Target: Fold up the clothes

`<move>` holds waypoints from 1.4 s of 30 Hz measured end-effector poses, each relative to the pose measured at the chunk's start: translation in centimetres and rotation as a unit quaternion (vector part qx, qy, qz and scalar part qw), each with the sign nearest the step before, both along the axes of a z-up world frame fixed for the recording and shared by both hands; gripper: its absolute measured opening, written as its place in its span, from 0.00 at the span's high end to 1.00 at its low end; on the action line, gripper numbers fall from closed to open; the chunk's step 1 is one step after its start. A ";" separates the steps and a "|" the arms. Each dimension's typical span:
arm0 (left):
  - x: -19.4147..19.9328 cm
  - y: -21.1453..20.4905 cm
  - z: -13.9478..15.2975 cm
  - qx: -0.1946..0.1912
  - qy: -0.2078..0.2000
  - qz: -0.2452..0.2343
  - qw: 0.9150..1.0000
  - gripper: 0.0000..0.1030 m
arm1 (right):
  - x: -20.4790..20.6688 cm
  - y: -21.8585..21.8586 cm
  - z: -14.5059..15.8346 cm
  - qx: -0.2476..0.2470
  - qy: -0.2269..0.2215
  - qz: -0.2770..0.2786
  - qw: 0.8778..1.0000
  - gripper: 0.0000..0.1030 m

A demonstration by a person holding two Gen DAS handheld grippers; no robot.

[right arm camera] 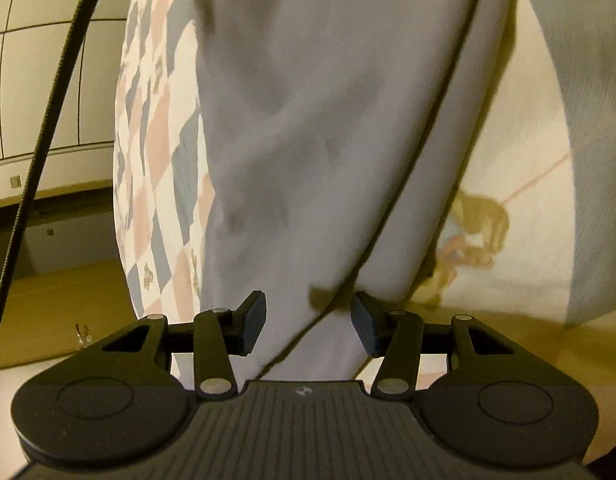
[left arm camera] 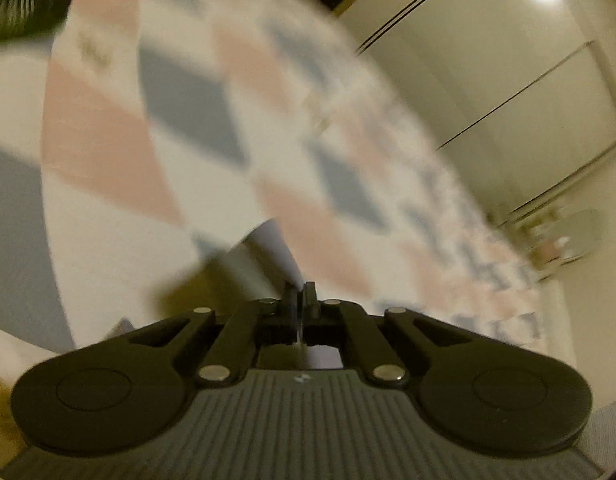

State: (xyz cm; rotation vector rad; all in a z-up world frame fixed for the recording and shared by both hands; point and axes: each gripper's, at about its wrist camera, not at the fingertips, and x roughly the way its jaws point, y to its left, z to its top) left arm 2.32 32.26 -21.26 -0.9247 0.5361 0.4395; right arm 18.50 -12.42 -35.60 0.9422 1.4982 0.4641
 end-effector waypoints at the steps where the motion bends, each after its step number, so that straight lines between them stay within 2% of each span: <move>1: -1.5 -0.2 0.9 0.011 -0.002 0.008 1.000 1.00 | 0.2 -0.1 0.0 -0.003 -0.003 -0.004 1.000 0.51; 3: -4.4 -0.4 2.1 0.028 0.001 0.023 0.999 1.00 | 0.9 -0.5 0.1 -0.012 -0.008 -0.010 1.000 0.51; 4: -5.6 -0.5 1.7 0.030 0.015 0.027 0.999 1.00 | 1.3 -0.8 0.1 -0.018 -0.011 -0.012 1.000 0.51; 6: -6.9 -1.0 -0.9 0.023 0.065 0.020 0.997 1.00 | 2.0 -1.1 0.1 -0.030 -0.015 -0.011 0.999 0.51; 8: -7.6 -1.5 -4.7 -0.013 0.115 0.018 0.993 1.00 | 2.5 -0.9 0.0 -0.038 -0.016 -0.007 0.999 0.54; 9: -7.9 -1.7 -6.4 -0.031 0.130 0.025 0.991 1.00 | 2.8 -0.7 0.0 -0.043 -0.017 -0.004 0.999 0.56; 11: -8.4 -2.1 -8.3 -0.047 0.134 0.039 0.989 1.00 | 3.4 -0.6 0.2 -0.050 -0.023 0.007 0.998 0.64; 13: -8.7 -2.2 -8.5 -0.052 0.120 0.058 0.990 1.00 | 3.9 -0.2 0.4 -0.060 -0.033 0.028 0.997 0.77; 14: -8.7 -2.2 -8.4 -0.050 0.115 0.062 0.990 1.00 | 3.7 0.4 0.6 -0.061 -0.035 0.034 0.997 0.79; 16: -8.6 -2.2 -7.8 -0.033 0.113 0.059 0.991 1.00 | 3.5 0.8 1.2 -0.066 -0.040 0.042 0.996 0.92; 22: -8.4 -2.3 -4.5 0.032 0.080 0.027 0.996 1.00 | 4.3 1.3 4.1 -0.049 -0.089 0.076 0.992 0.96; 27: -8.5 -3.4 -5.9 0.039 0.120 0.008 0.992 1.00 | 4.0 0.9 2.8 -0.093 -0.081 0.092 0.988 0.97; 31: -9.0 -4.3 -5.3 0.071 0.115 -0.005 0.991 1.00 | 3.2 0.8 2.3 -0.100 -0.084 0.096 0.987 0.97; 33: -8.9 -4.7 -5.7 0.085 0.134 -0.020 0.987 1.00 | 3.1 0.6 1.4 -0.111 -0.083 0.101 0.985 1.00; 36: -8.1 -5.3 -7.1 0.109 0.182 -0.045 0.976 0.95 | 2.7 -0.2 1.0 -0.119 -0.085 0.108 0.983 1.00; 38: -7.7 -5.5 -7.3 0.122 0.202 -0.052 0.970 0.94 | 2.5 -0.1 1.6 -0.116 -0.090 0.117 0.982 0.87; 40: -7.3 -5.7 -6.2 0.148 0.215 -0.039 0.965 0.90 | 2.2 0.4 3.0 -0.128 -0.113 0.147 0.974 0.63; 42: -7.0 -6.0 -4.9 0.192 0.242 -0.009 0.951 0.85 | 2.0 0.8 4.5 -0.155 -0.138 0.172 0.963 0.60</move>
